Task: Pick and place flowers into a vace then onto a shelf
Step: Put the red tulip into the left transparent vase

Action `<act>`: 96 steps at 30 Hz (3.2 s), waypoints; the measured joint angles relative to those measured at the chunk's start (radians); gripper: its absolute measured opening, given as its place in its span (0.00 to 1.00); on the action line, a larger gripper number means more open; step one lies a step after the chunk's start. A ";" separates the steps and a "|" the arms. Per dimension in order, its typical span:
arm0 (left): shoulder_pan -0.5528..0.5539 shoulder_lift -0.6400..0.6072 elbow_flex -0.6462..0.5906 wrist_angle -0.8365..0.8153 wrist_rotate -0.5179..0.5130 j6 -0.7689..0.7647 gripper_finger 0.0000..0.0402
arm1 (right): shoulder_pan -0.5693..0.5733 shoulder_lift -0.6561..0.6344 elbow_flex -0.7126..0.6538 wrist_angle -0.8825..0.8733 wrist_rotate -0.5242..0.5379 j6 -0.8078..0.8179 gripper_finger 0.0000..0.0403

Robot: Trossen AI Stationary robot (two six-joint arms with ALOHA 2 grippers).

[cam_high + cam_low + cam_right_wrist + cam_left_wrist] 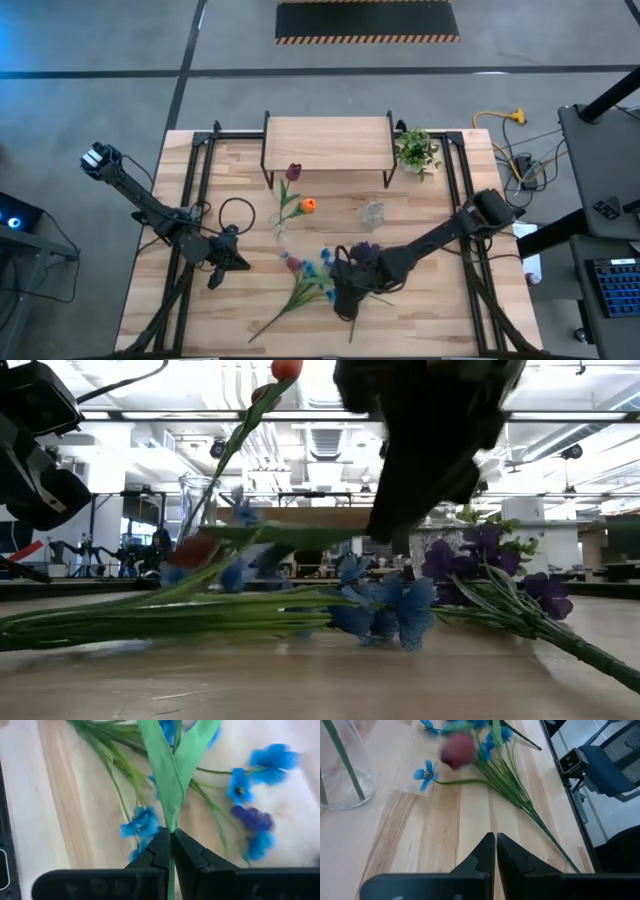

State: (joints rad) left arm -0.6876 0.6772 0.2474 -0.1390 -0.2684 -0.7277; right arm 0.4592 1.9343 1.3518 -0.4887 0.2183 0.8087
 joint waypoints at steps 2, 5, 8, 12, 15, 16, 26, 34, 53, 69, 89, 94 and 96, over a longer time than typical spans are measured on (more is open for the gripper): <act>0.000 0.001 0.000 0.000 0.000 0.000 0.00 | 0.010 -0.023 0.000 -0.004 0.064 0.027 0.02; 0.000 0.001 0.000 0.000 0.000 0.000 0.00 | 0.017 -0.054 0.001 -0.034 0.153 0.099 0.02; 0.000 0.001 0.000 0.000 -0.001 0.000 0.00 | 0.016 -0.065 0.000 -0.073 0.181 0.159 0.02; 0.000 0.001 0.000 0.001 -0.001 -0.001 0.00 | 0.020 -0.065 0.000 -0.081 0.202 0.210 0.02; 0.000 -0.001 0.003 0.003 -0.001 -0.001 0.00 | 0.028 -0.065 0.000 -0.002 0.204 0.155 0.02; 0.000 -0.002 0.003 0.005 -0.001 -0.001 0.00 | 0.032 -0.065 0.000 0.044 0.204 0.118 0.02; -0.001 -0.013 0.003 0.001 -0.001 -0.023 0.00 | 0.033 -0.067 0.000 0.416 0.306 -0.169 0.02; 0.000 -0.038 0.003 0.000 -0.084 -0.025 0.00 | -0.007 -0.067 -0.007 0.743 0.481 -0.420 0.02; 0.000 -0.086 0.004 -0.014 -0.142 -0.022 0.00 | -0.141 0.154 0.080 1.602 0.407 -0.795 0.02; -0.001 -0.112 0.004 -0.031 -0.143 0.006 0.00 | -0.107 0.246 0.278 1.536 0.545 -1.050 0.02; 0.000 -0.113 0.001 -0.037 -0.168 0.012 0.00 | -0.119 0.245 0.321 1.569 0.623 -1.078 0.02; 0.000 -0.116 0.000 -0.036 -0.168 0.034 0.00 | -0.120 0.251 0.402 1.516 0.619 -1.180 0.02; 0.000 -0.117 0.000 -0.036 -0.168 0.036 0.00 | -0.124 0.253 0.418 1.479 0.620 -1.183 0.02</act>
State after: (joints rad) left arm -0.6876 0.5599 0.2474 -0.1745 -0.4366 -0.6917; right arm 0.3355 2.1871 1.7702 0.9900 0.8383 -0.3748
